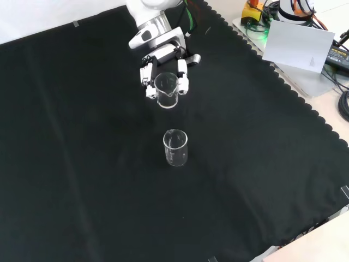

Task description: Pour the water from the handheld beaker into the one on the table.

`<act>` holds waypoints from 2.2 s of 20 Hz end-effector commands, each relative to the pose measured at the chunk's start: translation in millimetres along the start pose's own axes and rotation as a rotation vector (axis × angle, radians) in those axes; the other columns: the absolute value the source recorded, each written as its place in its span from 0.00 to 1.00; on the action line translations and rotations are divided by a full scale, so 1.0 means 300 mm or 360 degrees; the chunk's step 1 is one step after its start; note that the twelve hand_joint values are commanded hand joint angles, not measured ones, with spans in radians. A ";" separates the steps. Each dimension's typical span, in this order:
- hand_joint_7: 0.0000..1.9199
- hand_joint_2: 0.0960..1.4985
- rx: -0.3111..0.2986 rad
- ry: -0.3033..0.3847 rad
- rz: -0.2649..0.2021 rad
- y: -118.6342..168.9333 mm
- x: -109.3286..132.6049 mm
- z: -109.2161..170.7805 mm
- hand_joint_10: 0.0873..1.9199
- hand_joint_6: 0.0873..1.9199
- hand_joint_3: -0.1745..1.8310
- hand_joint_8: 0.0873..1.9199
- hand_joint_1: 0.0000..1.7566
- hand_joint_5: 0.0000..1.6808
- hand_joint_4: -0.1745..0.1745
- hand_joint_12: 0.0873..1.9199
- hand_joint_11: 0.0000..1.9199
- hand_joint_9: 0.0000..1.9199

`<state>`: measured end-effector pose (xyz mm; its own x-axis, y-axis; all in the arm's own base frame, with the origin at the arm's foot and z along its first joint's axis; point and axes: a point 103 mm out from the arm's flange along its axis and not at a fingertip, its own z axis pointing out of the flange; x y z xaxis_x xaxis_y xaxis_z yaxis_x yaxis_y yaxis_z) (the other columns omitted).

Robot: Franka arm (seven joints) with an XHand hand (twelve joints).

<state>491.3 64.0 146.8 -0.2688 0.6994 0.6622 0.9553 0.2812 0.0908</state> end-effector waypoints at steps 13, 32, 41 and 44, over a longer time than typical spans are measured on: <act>0.86 0.66 0.0103 -0.0451 0.0009 0.033 0.137 0.004 0.04 0.00 0.00 0.00 0.67 0.91 0.58 0.44 0.58 0.79; 0.86 0.66 0.0278 -0.1000 0.0084 0.123 0.198 0.059 0.04 0.00 0.00 0.00 0.67 0.91 0.56 0.44 0.60 0.80; 0.87 0.66 0.0371 -0.1210 0.0162 0.148 0.221 0.096 0.05 0.00 0.00 0.00 0.67 0.91 0.57 0.43 0.61 0.80; 0.87 0.66 0.0414 -0.1289 0.0203 0.157 0.230 0.108 0.05 0.00 0.00 0.00 0.67 0.91 0.56 0.42 0.62 0.81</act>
<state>512.3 136.0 175.7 -0.2646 0.9644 -0.0029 0.9556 0.2618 -0.1355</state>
